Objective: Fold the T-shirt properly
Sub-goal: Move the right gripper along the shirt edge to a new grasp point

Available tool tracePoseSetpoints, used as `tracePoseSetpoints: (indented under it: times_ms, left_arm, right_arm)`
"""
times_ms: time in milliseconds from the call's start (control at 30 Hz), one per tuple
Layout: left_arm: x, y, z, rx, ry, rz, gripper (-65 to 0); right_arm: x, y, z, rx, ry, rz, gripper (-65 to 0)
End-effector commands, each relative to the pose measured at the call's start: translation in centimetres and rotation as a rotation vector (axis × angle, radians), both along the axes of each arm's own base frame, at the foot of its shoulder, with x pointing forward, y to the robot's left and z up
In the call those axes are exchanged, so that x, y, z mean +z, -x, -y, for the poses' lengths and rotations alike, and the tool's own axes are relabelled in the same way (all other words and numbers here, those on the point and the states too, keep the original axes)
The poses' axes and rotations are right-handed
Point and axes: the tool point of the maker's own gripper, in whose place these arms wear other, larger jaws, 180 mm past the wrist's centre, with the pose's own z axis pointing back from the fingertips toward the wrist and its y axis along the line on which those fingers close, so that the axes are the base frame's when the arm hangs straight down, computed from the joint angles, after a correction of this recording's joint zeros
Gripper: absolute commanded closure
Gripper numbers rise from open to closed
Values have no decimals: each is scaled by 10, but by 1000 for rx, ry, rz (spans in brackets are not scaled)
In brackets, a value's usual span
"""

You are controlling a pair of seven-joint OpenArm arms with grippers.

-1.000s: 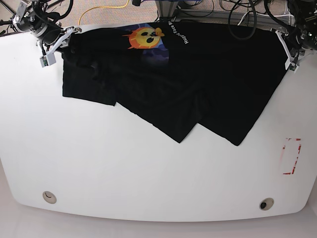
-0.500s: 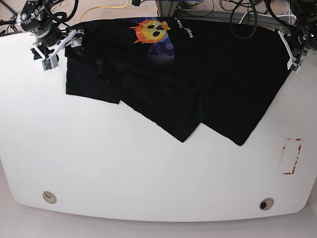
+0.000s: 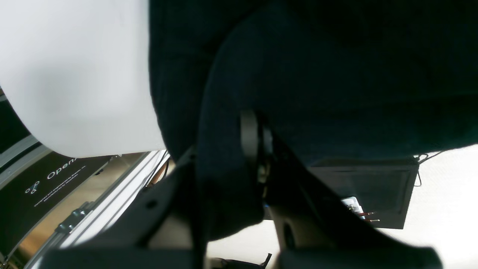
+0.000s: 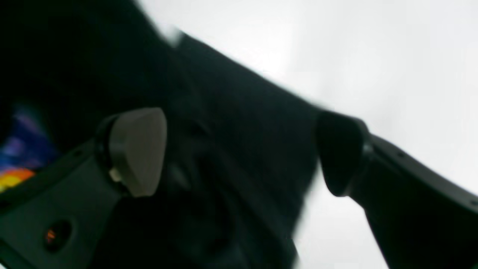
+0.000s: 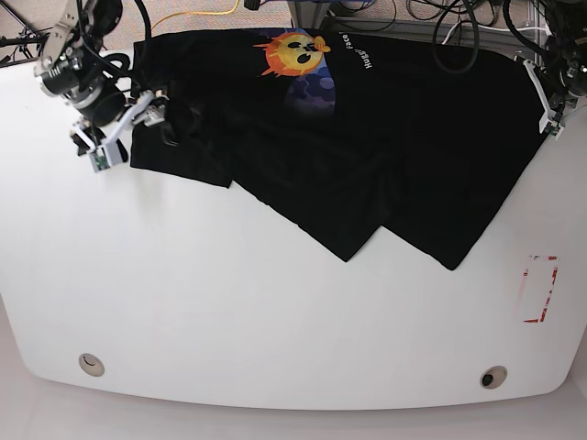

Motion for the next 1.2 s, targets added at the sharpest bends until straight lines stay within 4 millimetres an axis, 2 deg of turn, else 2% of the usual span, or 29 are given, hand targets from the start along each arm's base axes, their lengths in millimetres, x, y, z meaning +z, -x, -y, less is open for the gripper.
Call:
tracePoseSetpoints:
  times_ms: [0, 167, 333, 533, 967, 1167]
  left_arm:
    - [9, -6, -6, -9, -27, 19, -11]
    - [10, -11, -6, -9, -26, 31, -11]
    - [10, -12, -5, -7, -23, 34, -11]
    - [10, -12, -5, -7, -22, 34, -11]
    - [10, -12, -5, -7, -22, 34, -11]
    - [10, -12, -5, -7, -22, 34, -11]
  right_arm:
    - [4, -16, -10, 42, 6, 29, -606]
    - [-12, -32, -34, 125, 57, -5, -606]
    - [-29, -45, -69, 230, 82, -40, -604]
    - [-37, -52, -95, 300, 109, -53, -604]
    - [-48, -79, -119, 351, 91, -66, -599]
    - [-55, -93, -120, 344, 64, -84, -504]
